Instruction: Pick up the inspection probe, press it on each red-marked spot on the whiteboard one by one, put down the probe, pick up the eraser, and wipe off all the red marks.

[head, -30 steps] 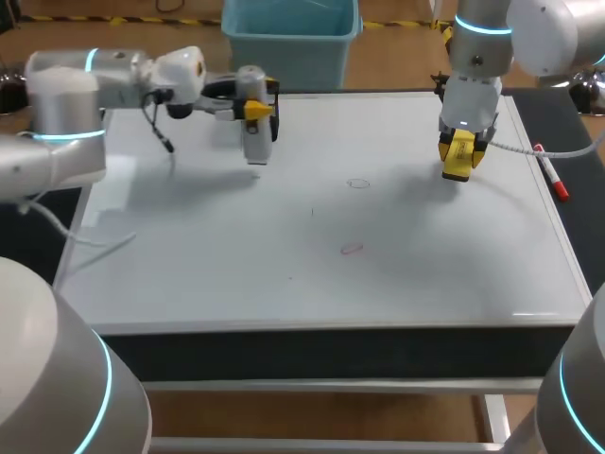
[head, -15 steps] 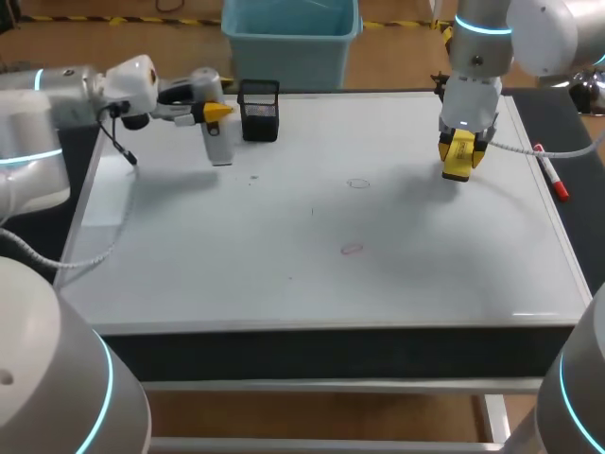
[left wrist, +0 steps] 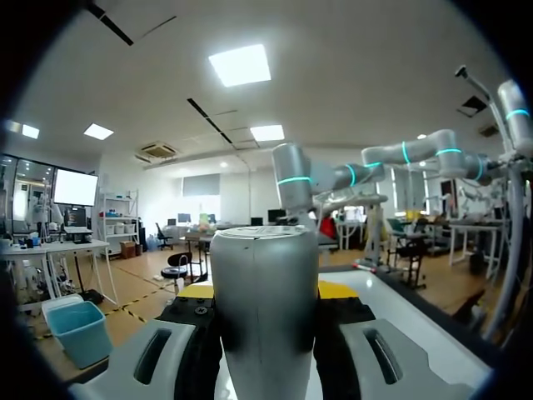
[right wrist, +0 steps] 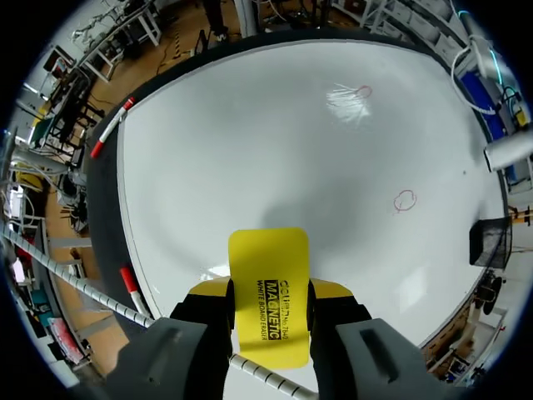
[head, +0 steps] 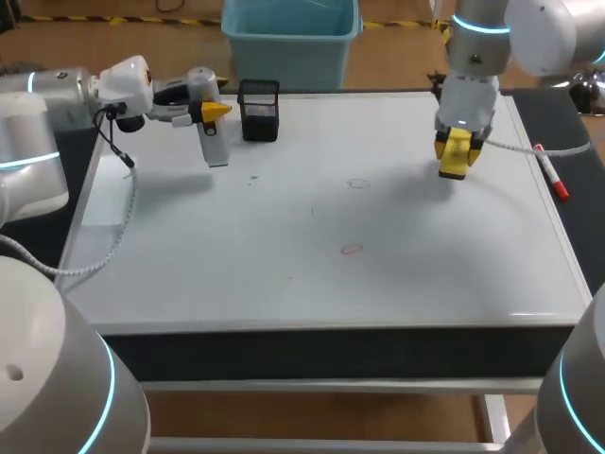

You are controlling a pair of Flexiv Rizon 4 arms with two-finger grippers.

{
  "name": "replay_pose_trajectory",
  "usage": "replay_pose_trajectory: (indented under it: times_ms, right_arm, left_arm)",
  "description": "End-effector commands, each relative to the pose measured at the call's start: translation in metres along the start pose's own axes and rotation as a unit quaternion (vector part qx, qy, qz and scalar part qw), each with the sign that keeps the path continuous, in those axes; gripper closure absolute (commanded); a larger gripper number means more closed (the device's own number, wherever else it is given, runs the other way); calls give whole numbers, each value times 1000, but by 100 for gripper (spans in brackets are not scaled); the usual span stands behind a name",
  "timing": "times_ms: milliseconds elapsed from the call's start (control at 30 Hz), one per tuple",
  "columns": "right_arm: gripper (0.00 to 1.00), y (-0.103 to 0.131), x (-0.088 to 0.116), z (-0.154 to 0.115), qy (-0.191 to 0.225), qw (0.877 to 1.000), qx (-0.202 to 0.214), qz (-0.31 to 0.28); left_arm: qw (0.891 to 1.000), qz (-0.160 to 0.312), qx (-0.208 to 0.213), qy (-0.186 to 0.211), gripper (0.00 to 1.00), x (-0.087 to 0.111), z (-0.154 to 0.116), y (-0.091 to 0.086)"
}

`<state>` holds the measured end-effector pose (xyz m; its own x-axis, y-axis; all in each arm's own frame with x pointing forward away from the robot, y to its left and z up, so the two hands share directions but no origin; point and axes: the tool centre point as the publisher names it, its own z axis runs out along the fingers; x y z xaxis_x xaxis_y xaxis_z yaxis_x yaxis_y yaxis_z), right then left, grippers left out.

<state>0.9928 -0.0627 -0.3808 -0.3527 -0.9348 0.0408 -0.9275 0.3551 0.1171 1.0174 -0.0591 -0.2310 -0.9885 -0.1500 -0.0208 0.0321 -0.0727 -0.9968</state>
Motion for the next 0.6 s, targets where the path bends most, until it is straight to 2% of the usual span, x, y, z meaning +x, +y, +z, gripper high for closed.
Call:
replay_pose_trajectory:
  times_ms: [33,133,333,433,600]
  right_arm:
    - [100,5,-22,1,2,1000,2,-23]
    - [100,20,-49,-1,-4,999,3,-51]
    - [100,31,-84,2,-29,996,4,-84]
    - [100,40,-104,7,-28,994,1,-108]
    - [100,55,-137,14,-2,990,8,-138]
  left_arm:
    - [1000,1,0,-3,100,1,0,-2]
    - [1000,1,0,-3,100,1,0,-2]
    - [1000,1,0,-3,100,1,0,-2]
    - [1000,1,0,-3,100,1,0,-2]
    - [1000,1,0,-3,100,1,0,-2]
